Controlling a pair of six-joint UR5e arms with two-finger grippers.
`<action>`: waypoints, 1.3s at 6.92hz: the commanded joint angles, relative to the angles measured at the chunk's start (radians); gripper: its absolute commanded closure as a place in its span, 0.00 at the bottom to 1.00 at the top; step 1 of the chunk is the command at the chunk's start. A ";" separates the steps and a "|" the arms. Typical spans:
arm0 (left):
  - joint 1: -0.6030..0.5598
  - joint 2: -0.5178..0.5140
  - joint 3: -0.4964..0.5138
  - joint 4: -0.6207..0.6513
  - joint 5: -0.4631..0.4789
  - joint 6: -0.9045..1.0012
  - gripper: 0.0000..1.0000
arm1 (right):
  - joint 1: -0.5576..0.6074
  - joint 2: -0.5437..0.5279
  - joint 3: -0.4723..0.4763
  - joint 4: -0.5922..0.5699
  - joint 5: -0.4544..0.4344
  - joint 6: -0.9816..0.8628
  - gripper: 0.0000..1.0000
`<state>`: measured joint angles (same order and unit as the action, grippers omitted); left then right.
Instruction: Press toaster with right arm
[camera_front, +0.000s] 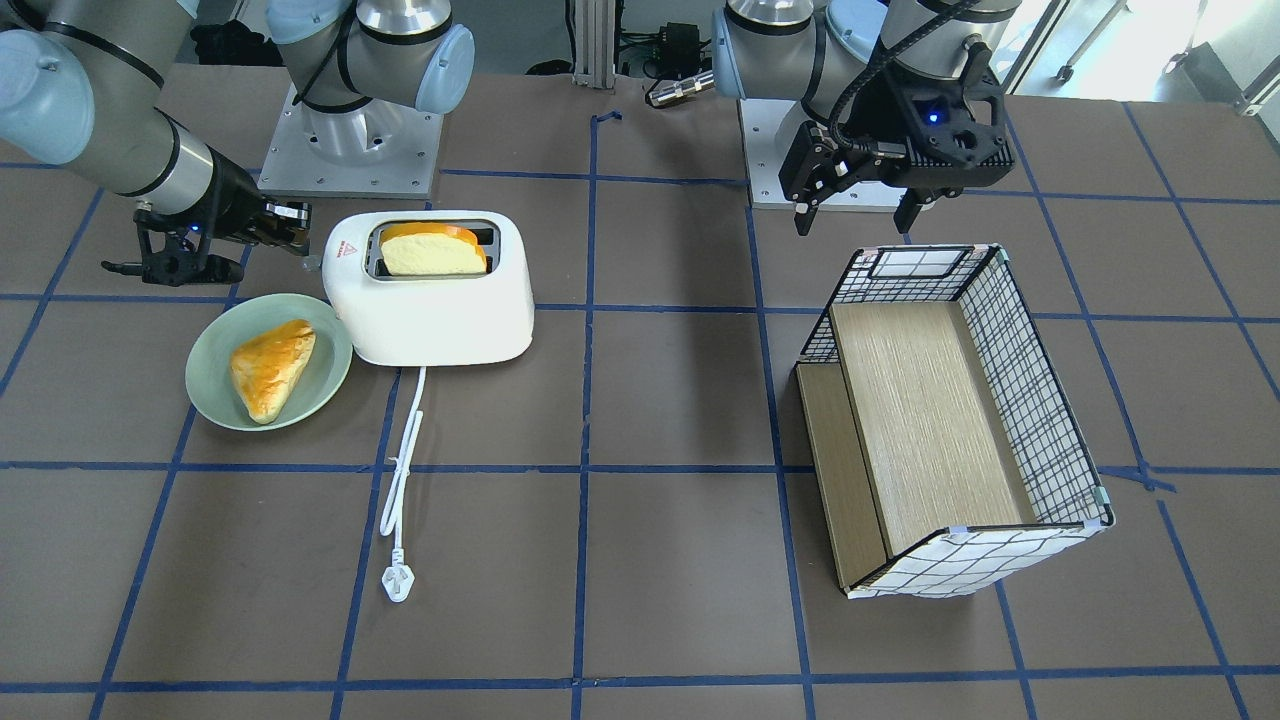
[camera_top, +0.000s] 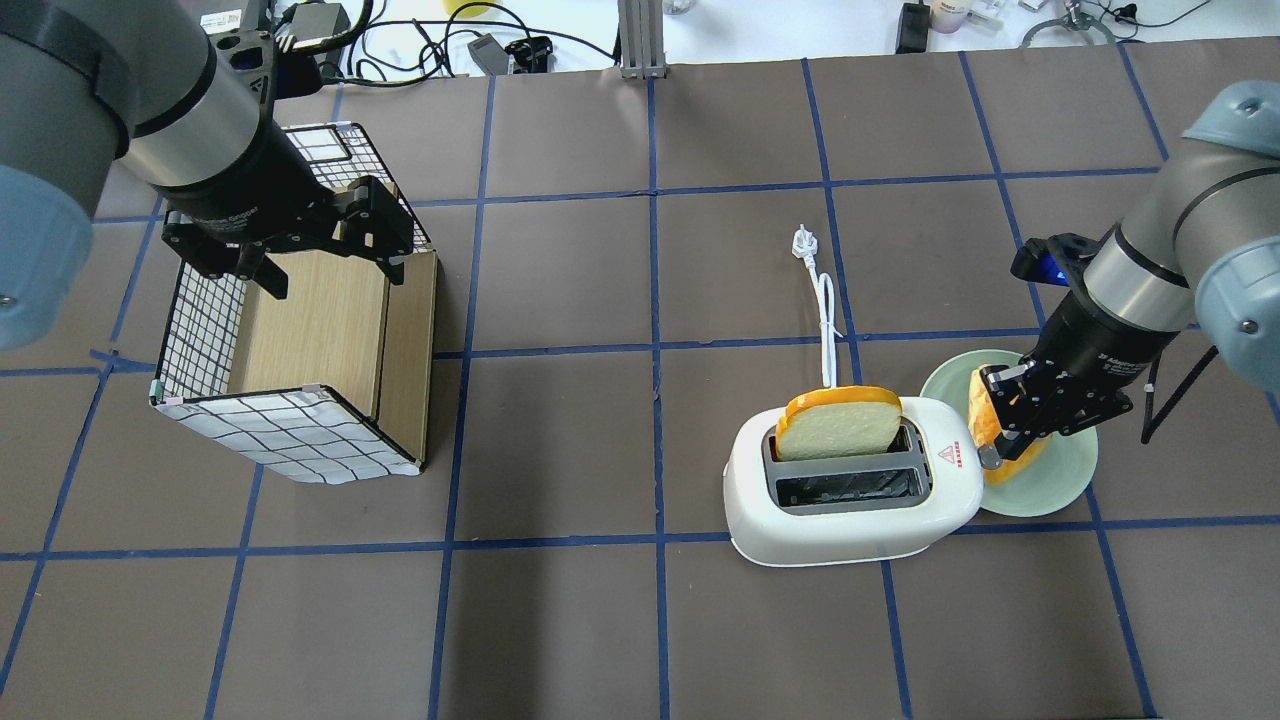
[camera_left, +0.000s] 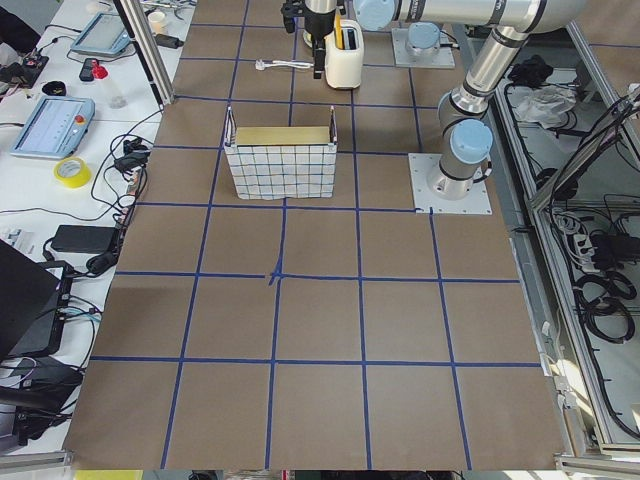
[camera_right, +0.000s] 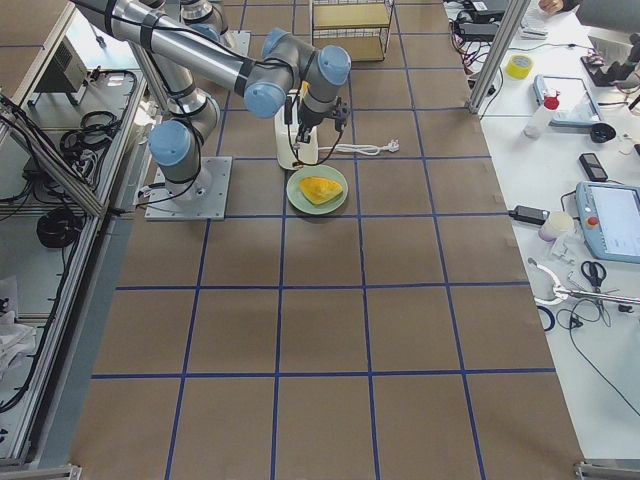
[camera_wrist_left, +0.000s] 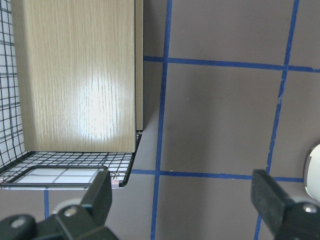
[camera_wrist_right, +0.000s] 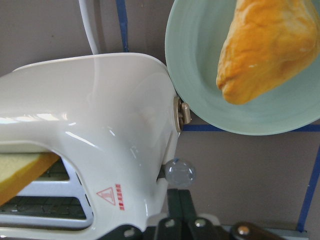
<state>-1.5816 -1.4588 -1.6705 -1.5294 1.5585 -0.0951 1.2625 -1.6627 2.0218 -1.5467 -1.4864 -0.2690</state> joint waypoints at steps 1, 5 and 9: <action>0.000 0.002 0.000 0.000 0.000 0.000 0.00 | 0.000 0.000 0.025 0.004 0.000 0.001 1.00; 0.000 0.000 0.000 0.000 0.000 0.000 0.00 | 0.000 0.001 0.031 0.025 -0.009 0.014 1.00; 0.000 0.000 0.000 0.000 0.000 0.000 0.00 | -0.061 0.006 0.058 0.030 -0.018 0.008 1.00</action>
<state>-1.5815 -1.4588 -1.6705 -1.5294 1.5585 -0.0951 1.2282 -1.6579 2.0647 -1.5180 -1.5040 -0.2577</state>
